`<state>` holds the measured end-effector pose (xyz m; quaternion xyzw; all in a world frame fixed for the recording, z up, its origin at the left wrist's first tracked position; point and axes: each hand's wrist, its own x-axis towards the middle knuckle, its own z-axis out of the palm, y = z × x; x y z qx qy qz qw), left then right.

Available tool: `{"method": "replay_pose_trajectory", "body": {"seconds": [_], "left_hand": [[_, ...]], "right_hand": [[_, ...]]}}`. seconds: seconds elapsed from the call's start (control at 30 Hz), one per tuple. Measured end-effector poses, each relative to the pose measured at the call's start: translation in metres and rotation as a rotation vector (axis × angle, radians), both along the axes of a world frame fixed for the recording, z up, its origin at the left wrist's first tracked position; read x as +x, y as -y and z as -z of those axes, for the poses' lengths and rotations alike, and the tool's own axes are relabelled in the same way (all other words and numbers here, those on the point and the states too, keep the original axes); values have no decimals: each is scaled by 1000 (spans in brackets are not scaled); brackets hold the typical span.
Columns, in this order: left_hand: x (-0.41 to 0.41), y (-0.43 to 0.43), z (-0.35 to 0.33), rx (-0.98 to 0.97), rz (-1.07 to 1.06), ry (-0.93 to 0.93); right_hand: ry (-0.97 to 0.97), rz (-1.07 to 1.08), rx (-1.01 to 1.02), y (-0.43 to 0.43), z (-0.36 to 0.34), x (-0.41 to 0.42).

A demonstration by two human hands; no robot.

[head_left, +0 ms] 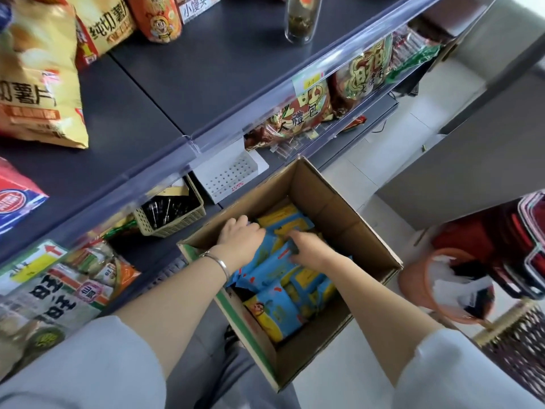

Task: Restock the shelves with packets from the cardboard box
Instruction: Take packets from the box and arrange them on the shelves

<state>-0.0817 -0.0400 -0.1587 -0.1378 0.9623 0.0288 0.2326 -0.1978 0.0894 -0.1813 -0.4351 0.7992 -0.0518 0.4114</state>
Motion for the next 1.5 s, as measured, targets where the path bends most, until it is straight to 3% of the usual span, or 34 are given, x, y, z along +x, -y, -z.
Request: {"method": "replay_pose_trajectory", "body": {"seconds": [0.33, 0.57, 0.67, 0.8, 0.87, 1.07, 1.27, 1.37, 1.5], "left_hand": [[-15, -6, 9, -35, -1, 35], [-10, -18, 21, 25, -68, 10], [-11, -21, 19, 125, -150, 5], [-12, -23, 18, 436, -431, 68], [-10, -22, 14, 478, -463, 71], [-17, -6, -47, 519, -415, -164], [-36, 15, -145, 458, -419, -403], [-42, 26, -197, 498, -488, -602], [-36, 34, -262, 597, -555, -969]], "right_hand": [[-16, -211, 27, -12, -3, -21], [-20, -180, 33, -29, -3, -26], [4, -102, 36, -33, -3, -22], [12, -75, 69, -34, -6, -11], [-6, -54, 22, -33, -10, -7], [14, 84, -200, -32, -57, -17], [91, 425, -523, -22, -134, -48], [203, 578, -692, -14, -177, -57], [261, 602, -940, 0, -243, -57]]}}
